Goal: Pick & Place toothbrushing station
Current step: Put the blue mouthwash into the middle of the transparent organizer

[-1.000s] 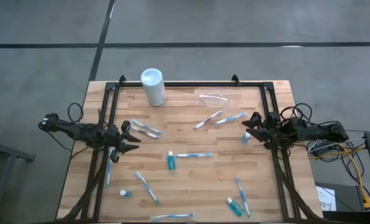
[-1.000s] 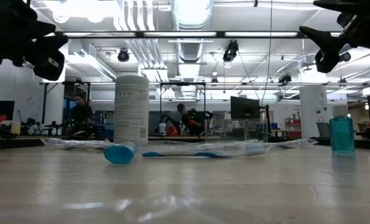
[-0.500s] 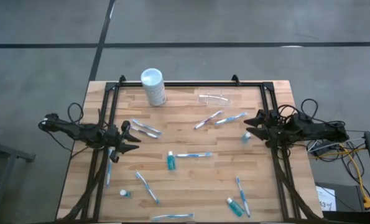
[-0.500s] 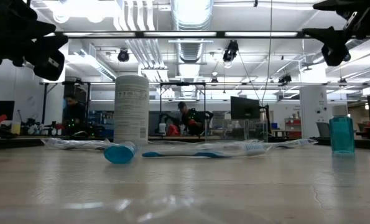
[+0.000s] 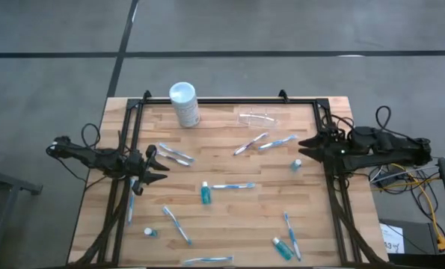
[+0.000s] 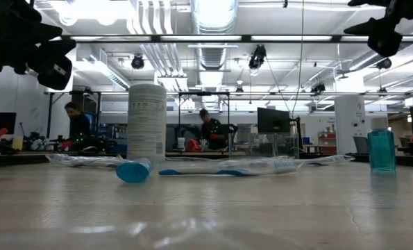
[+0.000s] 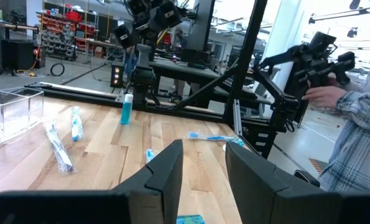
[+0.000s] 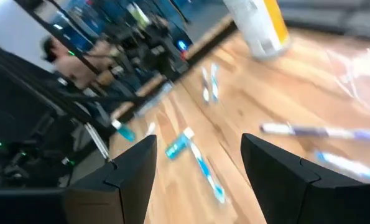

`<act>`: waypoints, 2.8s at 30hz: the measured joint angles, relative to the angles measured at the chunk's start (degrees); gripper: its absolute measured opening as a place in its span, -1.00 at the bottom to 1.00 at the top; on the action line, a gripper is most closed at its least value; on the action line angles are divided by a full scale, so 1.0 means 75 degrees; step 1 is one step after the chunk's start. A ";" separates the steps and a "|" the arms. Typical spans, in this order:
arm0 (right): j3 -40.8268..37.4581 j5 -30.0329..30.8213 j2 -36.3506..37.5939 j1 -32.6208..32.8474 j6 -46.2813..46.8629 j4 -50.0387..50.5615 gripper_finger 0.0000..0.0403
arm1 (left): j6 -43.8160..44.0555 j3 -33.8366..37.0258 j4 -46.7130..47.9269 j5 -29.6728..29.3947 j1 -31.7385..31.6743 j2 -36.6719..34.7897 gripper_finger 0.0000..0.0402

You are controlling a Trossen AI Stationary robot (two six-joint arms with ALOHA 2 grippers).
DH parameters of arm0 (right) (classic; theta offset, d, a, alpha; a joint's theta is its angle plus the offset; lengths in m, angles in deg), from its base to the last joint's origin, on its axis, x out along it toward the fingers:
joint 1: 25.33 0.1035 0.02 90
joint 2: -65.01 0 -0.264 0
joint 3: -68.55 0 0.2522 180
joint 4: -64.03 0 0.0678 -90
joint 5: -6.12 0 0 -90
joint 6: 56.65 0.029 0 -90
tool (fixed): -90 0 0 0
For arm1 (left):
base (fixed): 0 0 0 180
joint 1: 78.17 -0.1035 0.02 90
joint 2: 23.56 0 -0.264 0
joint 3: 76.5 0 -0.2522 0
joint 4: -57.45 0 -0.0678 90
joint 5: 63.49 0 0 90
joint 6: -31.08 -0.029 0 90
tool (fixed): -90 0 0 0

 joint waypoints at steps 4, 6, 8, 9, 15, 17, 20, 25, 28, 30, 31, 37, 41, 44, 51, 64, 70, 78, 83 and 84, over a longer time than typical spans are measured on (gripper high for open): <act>0.0889 0.0048 -0.0840 0.0000 0.0977 0.1343 0.13 | -0.0001 0.0000 0.0002 -0.0002 0.0000 -0.0002 -0.37; 0.1270 0.0049 -0.1259 0.0000 0.1458 0.2053 0.13 | -0.0001 0.0000 0.0001 -0.0003 0.0000 -0.0003 -0.37; 0.1582 0.0050 -0.1668 0.0000 0.1694 0.2633 0.13 | -0.0003 0.0000 0.0002 0.0000 0.0000 -0.0003 -0.37; 0.1705 0.0050 -0.1866 0.0000 0.1780 0.2854 0.13 | -0.0003 0.0000 0.0002 -0.0003 0.0000 -0.0003 -0.37; 0.2236 0.0051 -0.2936 0.0000 0.2382 0.4354 0.13 | -0.0002 0.0000 0.0002 -0.0001 0.0000 -0.0002 -0.37; 0.2328 0.0055 -0.3273 0.0000 0.2618 0.4844 0.13 | -0.0003 0.0000 0.0002 0.0000 0.0000 -0.0002 -0.37; 0.2340 0.0058 -0.3734 0.0000 0.2692 0.5052 0.13 | 0.0000 0.0000 0.0002 -0.0003 0.0000 -0.0002 -0.37; 0.2198 0.0058 -0.4398 0.0000 0.2677 0.5039 0.13 | -0.0002 0.0000 0.0000 -0.0003 0.0000 -0.0003 -0.37; 0.2154 0.0052 -0.4793 0.0000 0.2677 0.5046 0.13 | -0.0003 0.0000 0.0002 0.0000 0.0000 0.0000 -0.37; 0.2151 0.0052 -0.5023 0.0000 0.2675 0.5033 0.13 | 0.0000 0.0000 0.0002 0.0000 0.0000 -0.0003 -0.37; 0.2151 0.0052 -0.5135 0.0000 0.2672 0.5023 0.13 | -0.0002 0.0000 0.0002 -0.0001 0.0000 -0.0001 -0.37; 0.2145 0.0052 -0.5763 0.0000 0.2654 0.5024 0.13 | -0.0003 0.0000 0.0002 -0.0001 0.0000 -0.0002 -0.37; 0.2145 0.0052 -0.6165 0.0000 0.2624 0.5028 0.13 | -0.0002 0.0000 0.0002 -0.0001 0.0000 -0.0002 -0.37; 0.2121 0.0050 -0.6446 0.0000 0.2498 0.5033 0.13 | -0.0003 0.0000 0.0002 0.0000 0.0000 -0.0003 -0.37; 0.1863 0.0019 -0.6815 -0.0050 0.2151 0.5038 0.13 | -0.0003 0.0000 0.0002 0.0000 0.0000 -0.0001 -0.37; 0.1655 0.0052 -0.6408 -0.0301 0.1585 0.4628 0.13 | -0.0002 0.0000 0.0016 0.0000 0.0000 -0.0001 -0.37; 0.1529 0.0027 -0.6411 -0.0358 0.1526 0.4583 0.13 | -0.0002 0.0000 0.0031 0.0000 0.0000 -0.0003 -0.37; 0.1363 -0.0174 -0.6411 -0.0365 0.1468 0.4337 0.13 | -0.0002 0.0000 0.0039 0.0000 0.0000 -0.0002 -0.37; 0.1335 -0.0207 -0.6408 -0.0367 0.1442 0.4272 0.12 | -0.0001 0.0000 0.0042 0.0000 0.0000 -0.0001 -0.37; 0.1334 -0.0210 -0.6408 -0.0367 0.1442 0.4257 0.11 | -0.0001 0.0000 0.0042 0.0000 0.0000 -0.0003 -0.37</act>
